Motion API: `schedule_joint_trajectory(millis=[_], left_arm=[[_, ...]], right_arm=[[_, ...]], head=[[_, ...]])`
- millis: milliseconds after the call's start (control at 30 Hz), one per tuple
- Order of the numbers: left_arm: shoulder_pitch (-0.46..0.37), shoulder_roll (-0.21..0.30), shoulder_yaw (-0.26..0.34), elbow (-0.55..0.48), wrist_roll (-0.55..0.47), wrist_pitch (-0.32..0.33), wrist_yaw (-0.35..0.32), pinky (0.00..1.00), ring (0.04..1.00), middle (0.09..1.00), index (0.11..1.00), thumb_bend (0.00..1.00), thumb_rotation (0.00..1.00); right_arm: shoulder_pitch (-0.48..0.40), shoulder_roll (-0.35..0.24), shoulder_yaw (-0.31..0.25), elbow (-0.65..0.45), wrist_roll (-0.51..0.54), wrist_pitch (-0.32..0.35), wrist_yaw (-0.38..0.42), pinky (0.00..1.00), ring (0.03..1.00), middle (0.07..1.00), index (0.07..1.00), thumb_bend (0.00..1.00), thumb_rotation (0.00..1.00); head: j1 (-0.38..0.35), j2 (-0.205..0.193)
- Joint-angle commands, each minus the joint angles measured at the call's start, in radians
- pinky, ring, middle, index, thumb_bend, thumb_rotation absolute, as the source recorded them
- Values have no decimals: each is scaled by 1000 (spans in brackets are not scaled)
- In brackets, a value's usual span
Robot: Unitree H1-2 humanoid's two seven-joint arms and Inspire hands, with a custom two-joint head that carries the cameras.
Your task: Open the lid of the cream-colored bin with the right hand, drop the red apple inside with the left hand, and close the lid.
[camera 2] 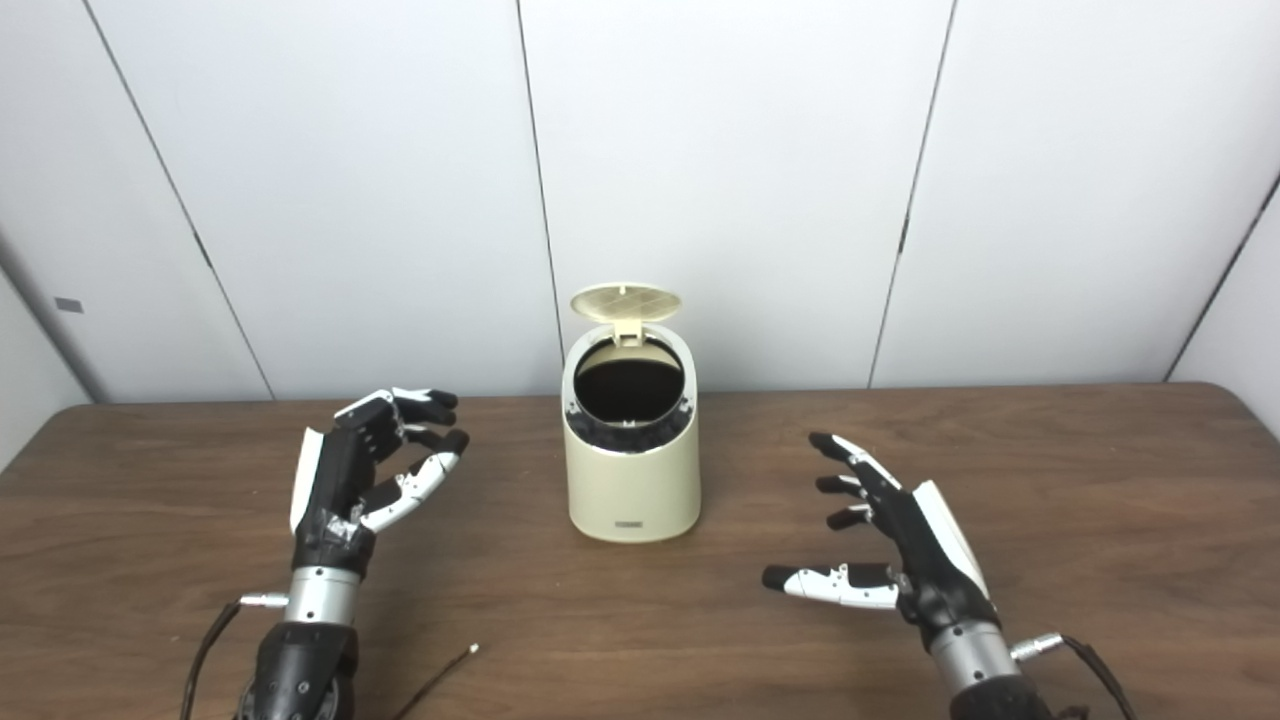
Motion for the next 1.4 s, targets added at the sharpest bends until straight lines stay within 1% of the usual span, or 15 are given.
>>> schedule_joint_trajectory(millis=[0,67,167,300,367,533,633,767,833,900,1033,1100,1200,1267,1367], left_arm=[[-4,10,11,-37,-32,8,-32,572,663,724,738,639,177],[14,9,19,-40,-54,20,-55,574,680,739,760,635,152],[44,4,30,-31,-73,35,-75,565,684,743,760,661,170],[69,-4,43,-9,-78,30,-88,557,681,743,755,657,171],[83,-8,45,1,-80,32,-91,550,668,733,747,630,137],[110,-28,51,20,-103,57,-103,507,618,690,713,624,88],[118,-34,52,42,-103,42,-112,493,602,673,705,636,108],[124,-38,54,73,-81,20,-111,476,584,659,696,622,85],[127,-41,53,73,-64,25,-102,470,574,655,695,614,80],[129,-46,54,77,-62,26,-102,472,575,653,694,617,93],[127,-50,52,94,-60,16,-106,475,579,655,699,612,76],[125,-53,51,102,-55,10,-104,477,580,655,700,608,62],[121,-56,50,108,-50,5,-103,476,579,655,698,607,49],[120,-60,51,109,-53,6,-106,476,581,656,699,605,34],[117,-62,50,113,-48,3,-106,481,584,658,700,594,9]], right_arm=[[-48,-16,-8,-15,16,-42,-5,635,789,895,866,787,192],[-55,-18,-7,-16,17,-36,-2,632,783,891,864,791,195],[-63,-24,-4,-17,13,-33,1,627,785,892,865,790,219],[-69,-29,-4,-16,14,-31,4,620,778,893,866,788,224],[-74,-31,-2,-22,11,-22,8,625,777,894,871,785,235],[-117,-39,3,-23,-9,-13,11,664,771,890,871,789,257],[-164,-48,12,-20,-24,-11,16,668,773,870,862,799,299],[-255,-74,27,-10,-24,-20,43,689,803,887,862,781,302],[-302,-91,45,-15,-53,1,62,699,808,892,869,760,366],[-361,-100,63,-28,-71,44,90,706,811,884,870,745,395],[-460,-106,99,-49,-115,134,143,687,816,871,865,732,388],[-498,-116,122,-48,-141,162,164,660,811,867,862,725,389],[-552,-124,152,-31,-176,182,192,644,820,865,860,729,397],[-582,-125,171,-15,-205,188,202,637,824,868,862,727,430],[-621,-116,187,24,-213,174,211,660,829,868,859,728,450]], head=[[1,0],[2,-1],[4,-3],[6,-7],[6,-8],[4,-10],[6,-12],[6,-14],[1,-18],[-4,-21],[-4,-23],[-2,-25],[-2,-26],[0,-27],[6,-28]])
